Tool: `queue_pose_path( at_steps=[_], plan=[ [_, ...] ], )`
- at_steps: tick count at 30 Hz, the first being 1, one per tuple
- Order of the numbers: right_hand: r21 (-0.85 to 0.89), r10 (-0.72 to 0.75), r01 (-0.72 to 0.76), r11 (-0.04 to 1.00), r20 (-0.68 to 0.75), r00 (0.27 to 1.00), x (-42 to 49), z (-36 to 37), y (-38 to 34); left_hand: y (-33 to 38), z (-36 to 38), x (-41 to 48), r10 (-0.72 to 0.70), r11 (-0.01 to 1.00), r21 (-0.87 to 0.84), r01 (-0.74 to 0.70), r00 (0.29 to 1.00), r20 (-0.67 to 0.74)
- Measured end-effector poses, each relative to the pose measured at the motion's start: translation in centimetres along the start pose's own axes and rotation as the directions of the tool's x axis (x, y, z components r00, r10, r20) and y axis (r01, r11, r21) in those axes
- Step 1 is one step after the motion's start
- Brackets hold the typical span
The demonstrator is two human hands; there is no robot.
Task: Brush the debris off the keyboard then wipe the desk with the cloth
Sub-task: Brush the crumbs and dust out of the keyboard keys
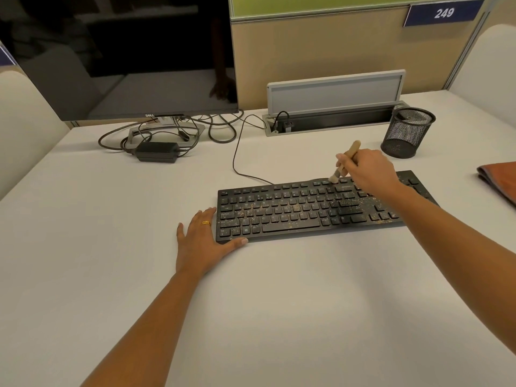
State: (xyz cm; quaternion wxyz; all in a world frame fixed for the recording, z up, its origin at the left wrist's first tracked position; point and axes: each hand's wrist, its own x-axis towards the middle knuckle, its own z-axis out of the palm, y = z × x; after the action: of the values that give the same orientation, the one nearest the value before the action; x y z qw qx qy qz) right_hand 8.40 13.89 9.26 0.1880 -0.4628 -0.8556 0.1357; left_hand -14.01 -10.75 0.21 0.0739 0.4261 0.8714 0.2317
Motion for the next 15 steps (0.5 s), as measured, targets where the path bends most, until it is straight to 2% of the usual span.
queue_pose_path(
  at_steps=[5,10,13,15],
  plan=[
    [-0.005,0.018,-0.018,1.0,0.066,0.998,-0.25,0.61,-0.01,0.03,-0.03,-0.04,0.001,1.0,-0.013,-0.001,1.0,-0.004],
    [0.041,0.026,-0.027,0.999,0.011,1.0,-0.17,0.61,-0.2,0.06,-0.03,-0.08,0.0,1.0,-0.012,0.0,1.0,-0.006],
    [-0.02,0.021,-0.02,1.0,0.064,0.998,-0.13,0.79,-0.01,0.02,-0.01,-0.06,0.003,1.0,-0.006,-0.003,1.0,-0.004],
    [0.015,0.016,-0.017,1.0,0.068,0.998,0.22,0.53,-0.1,-0.04,0.0,0.0,0.002,1.0,-0.006,-0.002,1.0,-0.009]
  ],
)
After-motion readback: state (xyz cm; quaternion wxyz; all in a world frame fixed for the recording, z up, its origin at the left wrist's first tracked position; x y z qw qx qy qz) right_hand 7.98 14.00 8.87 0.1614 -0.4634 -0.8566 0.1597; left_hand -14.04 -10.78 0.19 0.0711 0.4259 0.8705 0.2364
